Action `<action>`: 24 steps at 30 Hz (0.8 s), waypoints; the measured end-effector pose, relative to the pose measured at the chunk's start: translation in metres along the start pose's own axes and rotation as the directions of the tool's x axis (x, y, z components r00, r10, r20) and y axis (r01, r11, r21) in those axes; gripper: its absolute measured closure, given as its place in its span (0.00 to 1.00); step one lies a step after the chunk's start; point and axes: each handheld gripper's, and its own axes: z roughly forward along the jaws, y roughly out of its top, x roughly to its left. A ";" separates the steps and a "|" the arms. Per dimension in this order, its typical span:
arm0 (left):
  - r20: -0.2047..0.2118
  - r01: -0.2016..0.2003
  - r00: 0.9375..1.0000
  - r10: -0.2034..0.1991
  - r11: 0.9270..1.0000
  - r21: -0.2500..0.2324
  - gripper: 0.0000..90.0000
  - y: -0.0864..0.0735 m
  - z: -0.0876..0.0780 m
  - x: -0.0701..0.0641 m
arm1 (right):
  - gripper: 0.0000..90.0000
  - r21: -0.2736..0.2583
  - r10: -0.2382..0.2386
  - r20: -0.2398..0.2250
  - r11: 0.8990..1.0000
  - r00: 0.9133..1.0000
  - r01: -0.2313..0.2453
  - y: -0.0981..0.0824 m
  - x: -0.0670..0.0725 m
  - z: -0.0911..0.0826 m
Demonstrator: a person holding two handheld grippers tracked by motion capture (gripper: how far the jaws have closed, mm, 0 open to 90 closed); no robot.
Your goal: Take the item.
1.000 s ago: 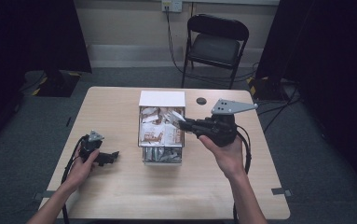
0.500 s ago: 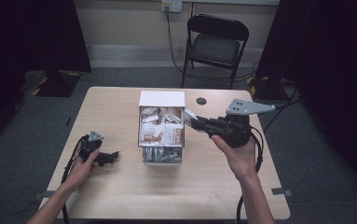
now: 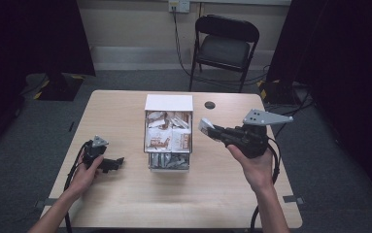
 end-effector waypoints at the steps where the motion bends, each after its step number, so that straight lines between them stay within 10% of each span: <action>1: 0.002 0.000 1.000 0.000 1.000 0.002 0.00 0.000 0.000 0.000 | 0.95 0.005 0.004 0.004 1.000 1.000 -0.004 -0.001 -0.001 0.001; 24: 0.001 0.000 1.000 0.000 1.000 0.001 0.00 0.000 0.000 0.000 | 0.95 0.065 0.043 0.084 0.997 0.996 -0.048 -0.025 -0.033 0.014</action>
